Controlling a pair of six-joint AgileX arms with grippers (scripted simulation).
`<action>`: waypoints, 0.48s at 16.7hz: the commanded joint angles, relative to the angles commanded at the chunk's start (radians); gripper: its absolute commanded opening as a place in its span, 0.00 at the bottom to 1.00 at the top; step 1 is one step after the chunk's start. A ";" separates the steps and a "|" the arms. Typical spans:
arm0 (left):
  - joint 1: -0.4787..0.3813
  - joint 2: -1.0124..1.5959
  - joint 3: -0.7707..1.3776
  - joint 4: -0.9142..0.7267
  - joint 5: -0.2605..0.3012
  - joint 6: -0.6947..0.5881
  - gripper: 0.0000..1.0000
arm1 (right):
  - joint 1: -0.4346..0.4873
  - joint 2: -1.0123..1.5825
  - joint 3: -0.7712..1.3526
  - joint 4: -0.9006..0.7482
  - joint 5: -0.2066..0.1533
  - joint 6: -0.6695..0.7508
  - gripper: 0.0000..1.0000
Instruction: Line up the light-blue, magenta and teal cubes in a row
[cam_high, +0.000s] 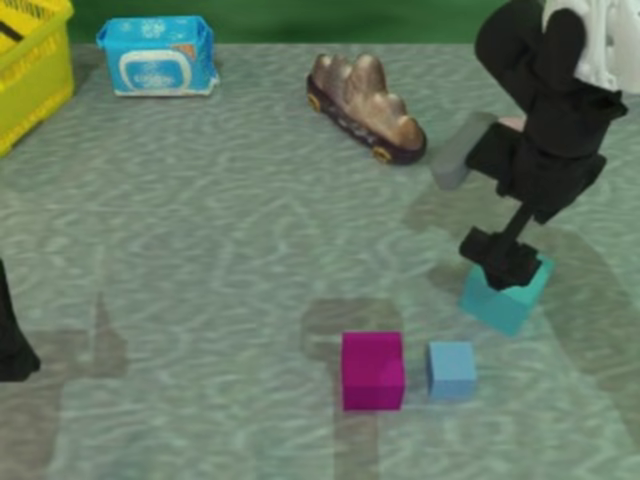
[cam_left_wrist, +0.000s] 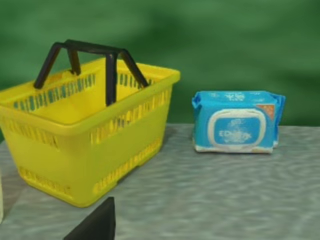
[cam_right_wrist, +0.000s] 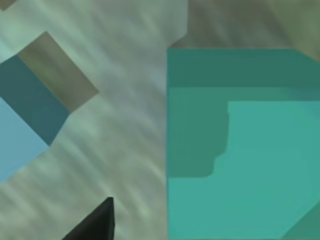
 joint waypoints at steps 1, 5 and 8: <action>0.006 -0.013 -0.007 0.012 0.000 0.008 1.00 | 0.002 0.009 0.009 -0.005 0.000 -0.003 1.00; 0.007 -0.015 -0.008 0.015 0.000 0.010 1.00 | 0.003 0.011 0.012 -0.006 0.000 -0.003 1.00; 0.007 -0.015 -0.008 0.015 0.000 0.010 1.00 | 0.000 0.020 0.002 0.009 0.000 -0.004 1.00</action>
